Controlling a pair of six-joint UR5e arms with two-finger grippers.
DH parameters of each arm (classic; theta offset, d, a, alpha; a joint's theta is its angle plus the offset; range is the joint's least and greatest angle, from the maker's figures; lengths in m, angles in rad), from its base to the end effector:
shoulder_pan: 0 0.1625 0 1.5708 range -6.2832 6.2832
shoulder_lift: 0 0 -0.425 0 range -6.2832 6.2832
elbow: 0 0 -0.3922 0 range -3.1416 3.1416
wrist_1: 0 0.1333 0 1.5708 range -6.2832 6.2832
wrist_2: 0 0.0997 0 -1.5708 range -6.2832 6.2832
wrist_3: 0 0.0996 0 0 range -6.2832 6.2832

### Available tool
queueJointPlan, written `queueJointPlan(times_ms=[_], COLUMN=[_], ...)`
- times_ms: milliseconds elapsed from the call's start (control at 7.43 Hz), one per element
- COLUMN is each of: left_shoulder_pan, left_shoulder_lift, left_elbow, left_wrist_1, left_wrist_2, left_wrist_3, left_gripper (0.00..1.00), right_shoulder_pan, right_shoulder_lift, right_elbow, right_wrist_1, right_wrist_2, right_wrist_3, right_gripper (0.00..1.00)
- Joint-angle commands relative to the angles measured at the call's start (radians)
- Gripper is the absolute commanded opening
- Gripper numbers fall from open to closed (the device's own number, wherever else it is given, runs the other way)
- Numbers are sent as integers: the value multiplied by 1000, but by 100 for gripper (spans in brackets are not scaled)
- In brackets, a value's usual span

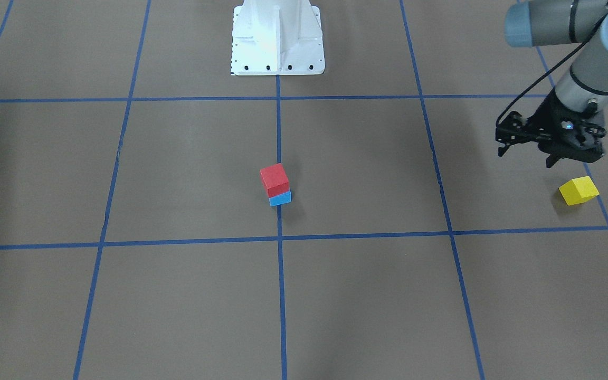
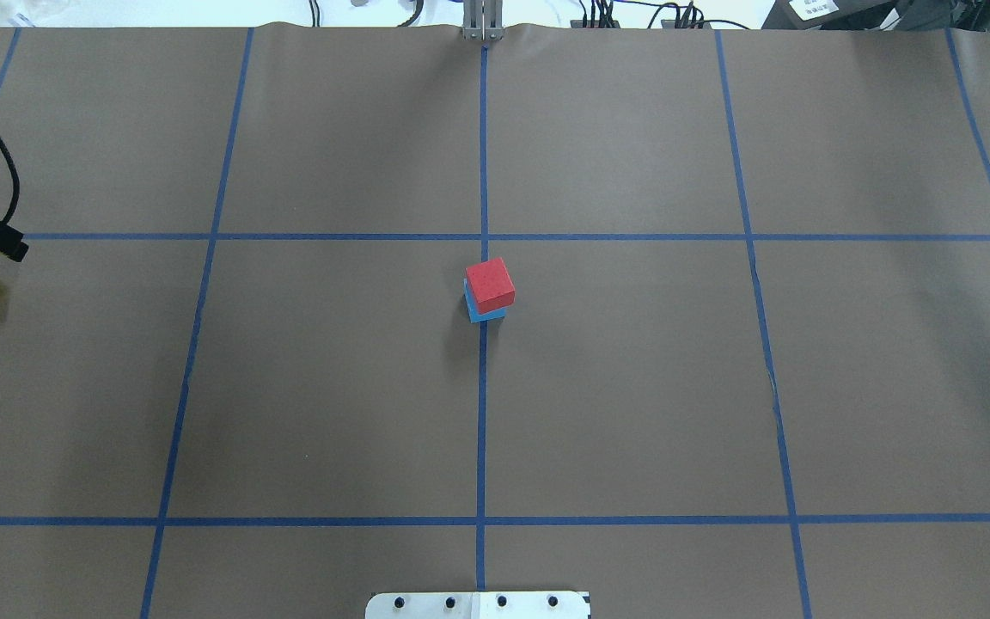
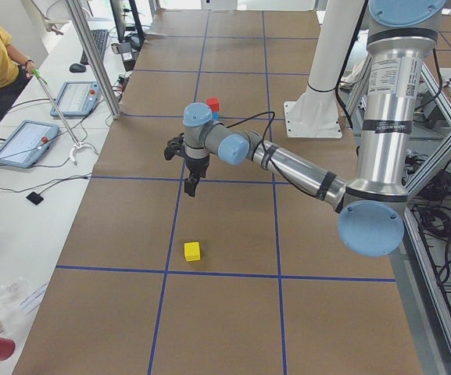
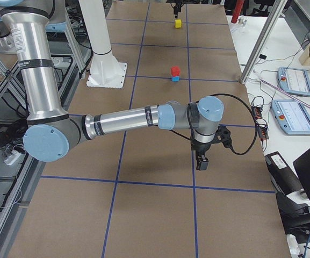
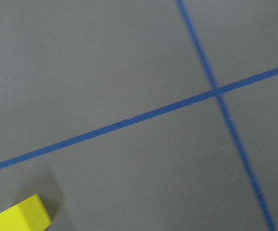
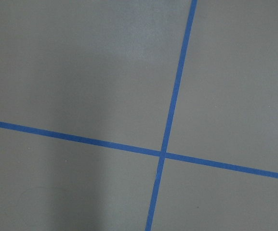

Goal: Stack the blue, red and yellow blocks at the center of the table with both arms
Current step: 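Move the left gripper to the yellow cube and grasp it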

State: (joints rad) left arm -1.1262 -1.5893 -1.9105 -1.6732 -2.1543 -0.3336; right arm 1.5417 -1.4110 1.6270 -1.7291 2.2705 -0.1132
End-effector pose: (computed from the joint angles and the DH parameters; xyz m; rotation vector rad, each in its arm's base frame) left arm 0.1449 -0.4864 0.4801 0.1969 0.7011 0.2404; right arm 0.0530 -0.5564 0.5683 0.0848 -0.6973 -0.1566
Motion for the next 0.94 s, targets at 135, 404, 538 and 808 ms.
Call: queueJointPlan(times_ms=[135,404,538,808], left_shoulder_pan=[-75,-104,-103,-96], left_shoulder_lift=[88,91,89,71], left_elbow=[177,254,286,359], left_wrist_1=[-221,-259,-323,-457], left_wrist_2=[-4,-4,-4,-2], left_wrist_3=[-8,-33,-121,-293], left_gripper=[99,99,99,99], right_shoulder_pan=[9,8,9,8], right_shoulder_lift=[-12,-29,-29,-28], right_elbow=[-1,-1,-1,1], right_wrist_1=[8,8,8,8], right_wrist_2=[6,7,7,6], right_wrist_3=[-9,-11,-11,-10], right_gripper=[100,100,100,100])
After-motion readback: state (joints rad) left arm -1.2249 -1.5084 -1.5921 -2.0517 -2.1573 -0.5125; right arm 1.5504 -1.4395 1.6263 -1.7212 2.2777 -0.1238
